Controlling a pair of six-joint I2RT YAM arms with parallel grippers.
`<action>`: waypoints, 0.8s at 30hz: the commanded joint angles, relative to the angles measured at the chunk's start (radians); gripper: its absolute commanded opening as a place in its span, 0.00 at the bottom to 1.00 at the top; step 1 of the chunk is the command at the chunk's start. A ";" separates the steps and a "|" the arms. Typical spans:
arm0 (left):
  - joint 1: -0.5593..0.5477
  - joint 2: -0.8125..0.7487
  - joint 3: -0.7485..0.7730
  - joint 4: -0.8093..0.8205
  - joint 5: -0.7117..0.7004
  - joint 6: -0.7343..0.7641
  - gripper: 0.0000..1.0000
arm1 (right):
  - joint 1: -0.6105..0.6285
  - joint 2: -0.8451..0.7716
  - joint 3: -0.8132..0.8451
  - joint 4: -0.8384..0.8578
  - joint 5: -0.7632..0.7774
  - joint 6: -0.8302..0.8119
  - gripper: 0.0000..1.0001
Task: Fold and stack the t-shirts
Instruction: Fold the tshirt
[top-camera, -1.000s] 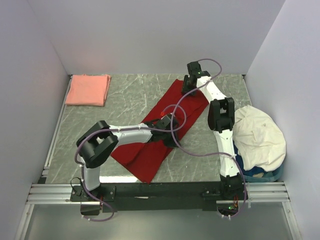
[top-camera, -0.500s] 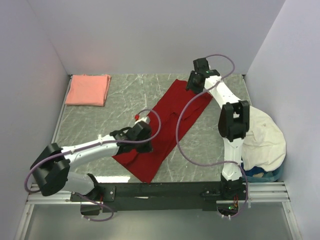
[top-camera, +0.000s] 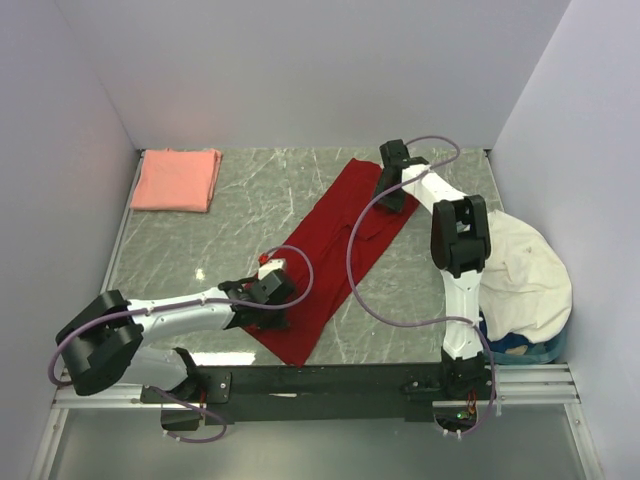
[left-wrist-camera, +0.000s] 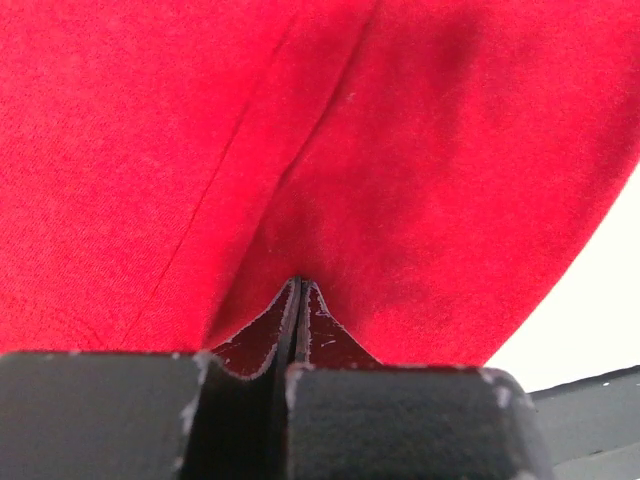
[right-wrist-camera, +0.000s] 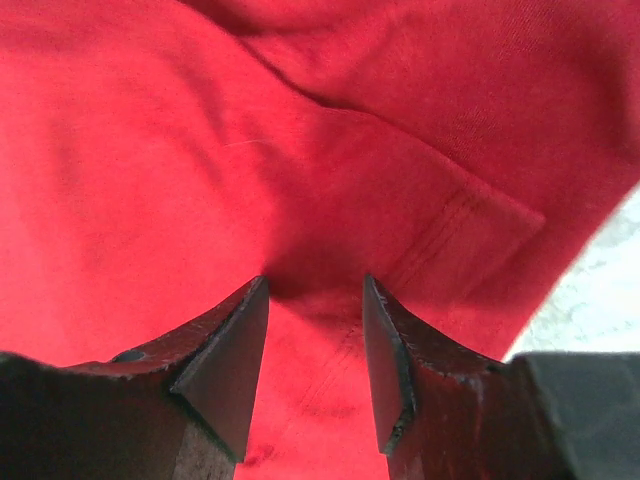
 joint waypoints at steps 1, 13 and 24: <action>-0.044 0.066 -0.007 0.025 -0.015 -0.025 0.01 | -0.010 0.041 0.056 -0.017 0.019 0.009 0.50; -0.190 0.198 0.093 0.059 0.092 -0.074 0.01 | -0.024 0.208 0.359 -0.173 0.021 -0.074 0.47; -0.249 0.368 0.280 0.122 0.184 -0.068 0.01 | -0.027 0.341 0.567 -0.201 -0.051 -0.156 0.49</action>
